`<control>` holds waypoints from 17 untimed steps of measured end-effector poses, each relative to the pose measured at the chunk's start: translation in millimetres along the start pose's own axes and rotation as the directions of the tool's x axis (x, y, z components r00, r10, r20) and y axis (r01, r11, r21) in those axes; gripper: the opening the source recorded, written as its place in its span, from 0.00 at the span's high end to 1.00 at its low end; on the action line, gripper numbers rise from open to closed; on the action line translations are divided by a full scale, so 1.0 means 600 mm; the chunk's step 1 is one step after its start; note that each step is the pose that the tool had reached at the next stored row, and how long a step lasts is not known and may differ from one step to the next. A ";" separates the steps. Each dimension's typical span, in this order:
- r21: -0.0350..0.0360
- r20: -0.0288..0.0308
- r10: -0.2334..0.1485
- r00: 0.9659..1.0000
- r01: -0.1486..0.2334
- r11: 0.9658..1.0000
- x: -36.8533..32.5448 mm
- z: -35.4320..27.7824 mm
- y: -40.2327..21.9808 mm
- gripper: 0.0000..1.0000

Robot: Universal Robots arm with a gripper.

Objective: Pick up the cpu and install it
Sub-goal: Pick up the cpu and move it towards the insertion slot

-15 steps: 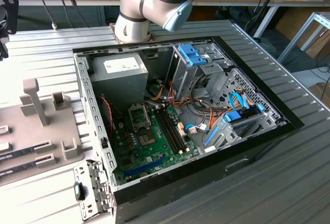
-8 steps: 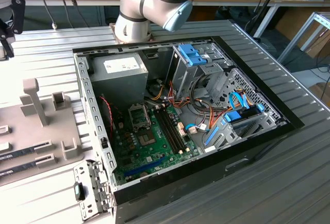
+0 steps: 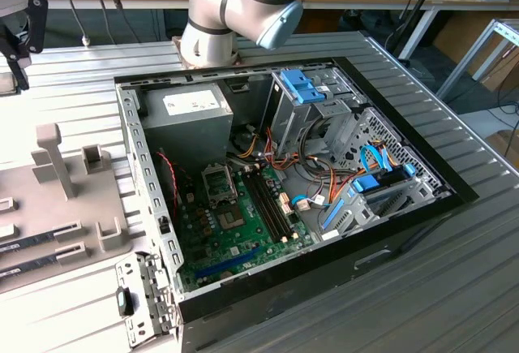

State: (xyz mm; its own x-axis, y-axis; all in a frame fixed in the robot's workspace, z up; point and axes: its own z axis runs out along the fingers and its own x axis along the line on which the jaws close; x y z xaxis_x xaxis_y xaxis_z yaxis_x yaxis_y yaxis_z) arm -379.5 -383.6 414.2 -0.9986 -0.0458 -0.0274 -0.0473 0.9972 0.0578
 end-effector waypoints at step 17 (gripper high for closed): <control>0.000 0.000 0.000 1.000 0.000 1.000 -0.036 0.001 -0.002 0.53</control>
State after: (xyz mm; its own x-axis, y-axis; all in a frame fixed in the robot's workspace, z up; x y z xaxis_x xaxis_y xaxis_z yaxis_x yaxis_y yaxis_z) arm -358.1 -383.6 414.0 -0.9986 -0.0459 -0.0274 -0.0474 0.9972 0.0578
